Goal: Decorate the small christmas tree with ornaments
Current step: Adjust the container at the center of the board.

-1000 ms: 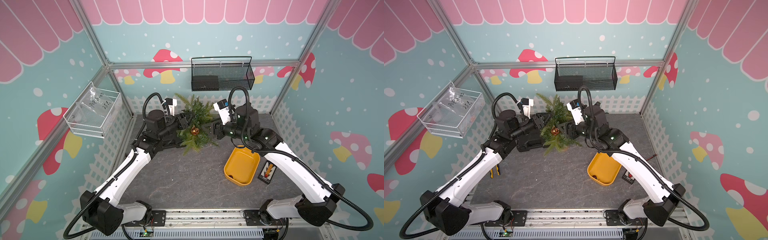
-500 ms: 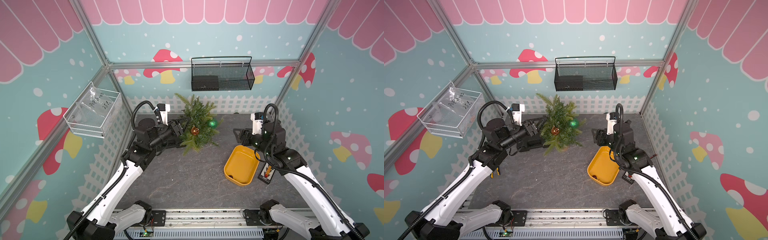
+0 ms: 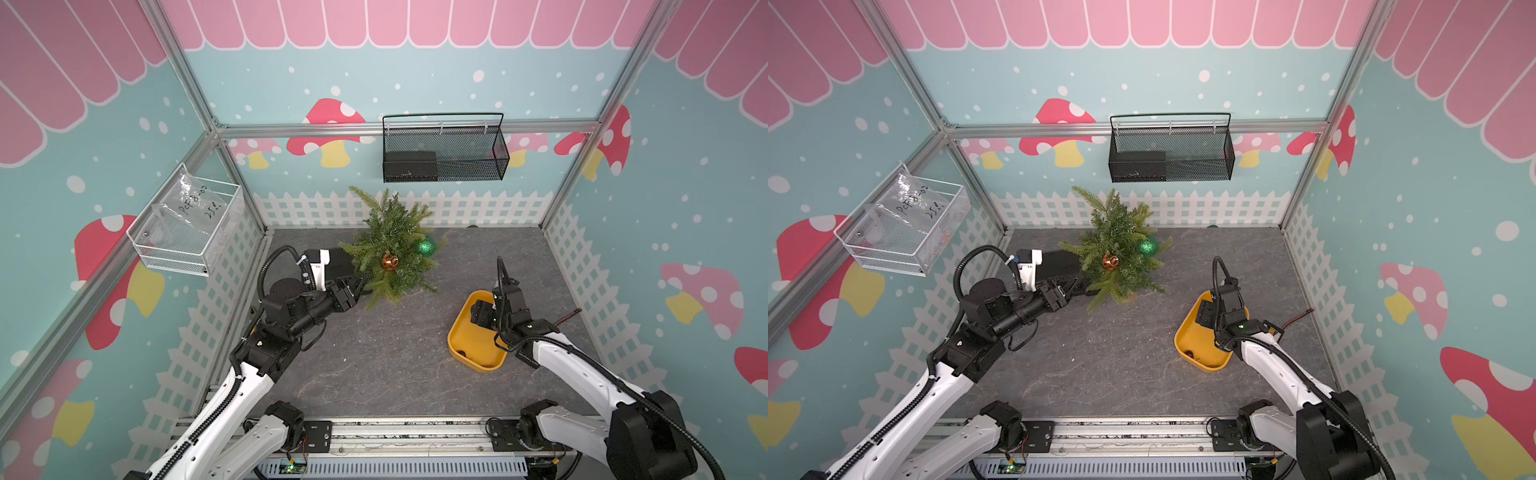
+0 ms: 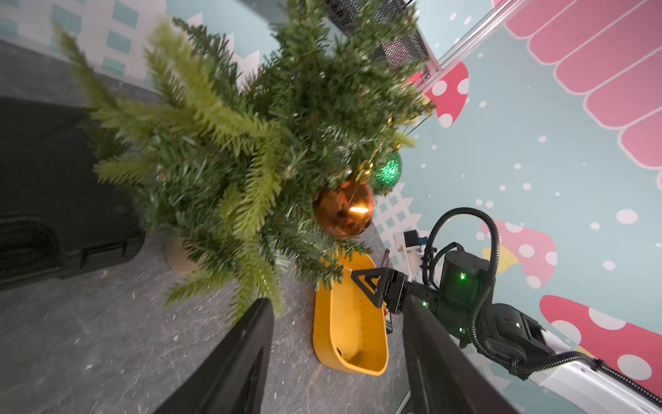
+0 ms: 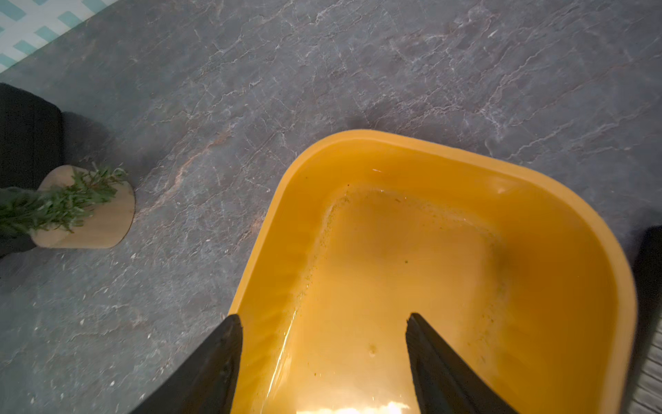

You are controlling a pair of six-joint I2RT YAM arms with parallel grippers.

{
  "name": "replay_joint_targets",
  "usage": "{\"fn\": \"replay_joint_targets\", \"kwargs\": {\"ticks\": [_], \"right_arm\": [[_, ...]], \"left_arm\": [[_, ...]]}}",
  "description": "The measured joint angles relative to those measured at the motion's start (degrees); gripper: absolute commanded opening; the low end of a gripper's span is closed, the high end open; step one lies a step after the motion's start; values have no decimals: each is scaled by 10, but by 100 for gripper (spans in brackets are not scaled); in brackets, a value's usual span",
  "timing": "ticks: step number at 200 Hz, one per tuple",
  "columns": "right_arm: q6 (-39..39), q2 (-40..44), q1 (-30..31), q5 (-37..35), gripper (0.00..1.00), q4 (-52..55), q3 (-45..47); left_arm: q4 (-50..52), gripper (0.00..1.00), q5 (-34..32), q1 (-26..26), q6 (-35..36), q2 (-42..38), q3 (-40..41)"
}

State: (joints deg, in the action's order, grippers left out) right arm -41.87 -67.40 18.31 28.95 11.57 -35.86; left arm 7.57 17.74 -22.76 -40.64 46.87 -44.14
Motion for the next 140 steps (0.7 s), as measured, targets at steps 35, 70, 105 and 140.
{"fn": "replay_joint_targets", "kwargs": {"ticks": [35, 70, 105, 140], "right_arm": [[-7, -111, -7, -9, 68, -89, -14], [-8, -223, -11, 13, 68, -158, -63], [13, -254, -10, 42, 69, -198, -122], [43, -246, -10, 42, 66, -157, -136]], "left_arm": [[18, 60, -17, 0, -12, -27, 28], [28, 60, -30, 0, -14, -42, 37], [34, 60, -35, 0, -16, -42, 43], [35, 60, -37, 0, -20, -41, 48]]}}
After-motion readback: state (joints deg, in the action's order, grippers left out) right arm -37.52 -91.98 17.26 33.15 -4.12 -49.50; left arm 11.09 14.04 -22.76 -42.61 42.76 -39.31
